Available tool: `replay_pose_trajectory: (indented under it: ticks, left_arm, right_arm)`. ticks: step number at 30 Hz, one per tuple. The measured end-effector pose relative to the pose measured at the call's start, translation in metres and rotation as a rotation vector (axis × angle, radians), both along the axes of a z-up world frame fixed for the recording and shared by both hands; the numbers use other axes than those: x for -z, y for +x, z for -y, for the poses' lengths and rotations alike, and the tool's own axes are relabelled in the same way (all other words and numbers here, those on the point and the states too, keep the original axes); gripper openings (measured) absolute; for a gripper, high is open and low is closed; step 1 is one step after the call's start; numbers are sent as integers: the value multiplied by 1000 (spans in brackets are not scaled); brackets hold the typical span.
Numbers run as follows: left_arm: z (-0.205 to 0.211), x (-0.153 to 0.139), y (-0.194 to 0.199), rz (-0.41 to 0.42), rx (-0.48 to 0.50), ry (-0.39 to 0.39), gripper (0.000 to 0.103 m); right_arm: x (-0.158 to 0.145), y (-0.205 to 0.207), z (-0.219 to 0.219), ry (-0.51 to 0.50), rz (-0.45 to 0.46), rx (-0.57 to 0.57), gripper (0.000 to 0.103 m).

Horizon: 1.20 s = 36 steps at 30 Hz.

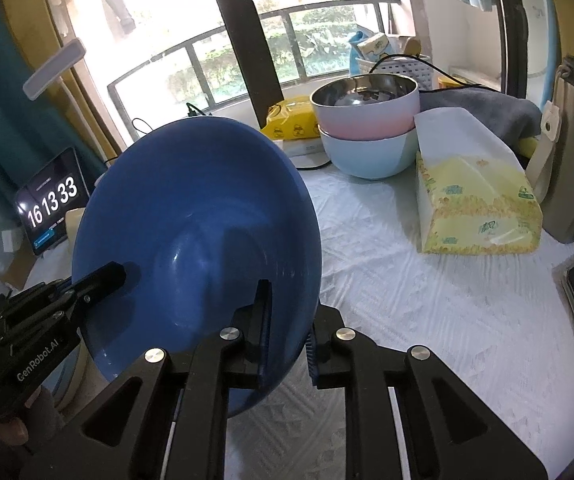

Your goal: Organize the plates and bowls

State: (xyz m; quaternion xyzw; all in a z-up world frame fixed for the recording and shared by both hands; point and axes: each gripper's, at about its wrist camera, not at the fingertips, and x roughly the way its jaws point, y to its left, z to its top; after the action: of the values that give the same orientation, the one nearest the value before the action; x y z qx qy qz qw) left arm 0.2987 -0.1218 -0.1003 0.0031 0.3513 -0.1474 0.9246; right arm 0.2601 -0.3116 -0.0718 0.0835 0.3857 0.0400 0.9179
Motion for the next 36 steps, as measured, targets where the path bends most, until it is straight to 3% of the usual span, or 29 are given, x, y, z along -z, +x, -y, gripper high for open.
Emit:
replay_pose_trajectory:
  ticks: [36]
  left_arm:
    - [-31,7,-53,-62,-27,-23,13]
  right_arm:
    - [1,-39,-37,-16,-79,-40,30]
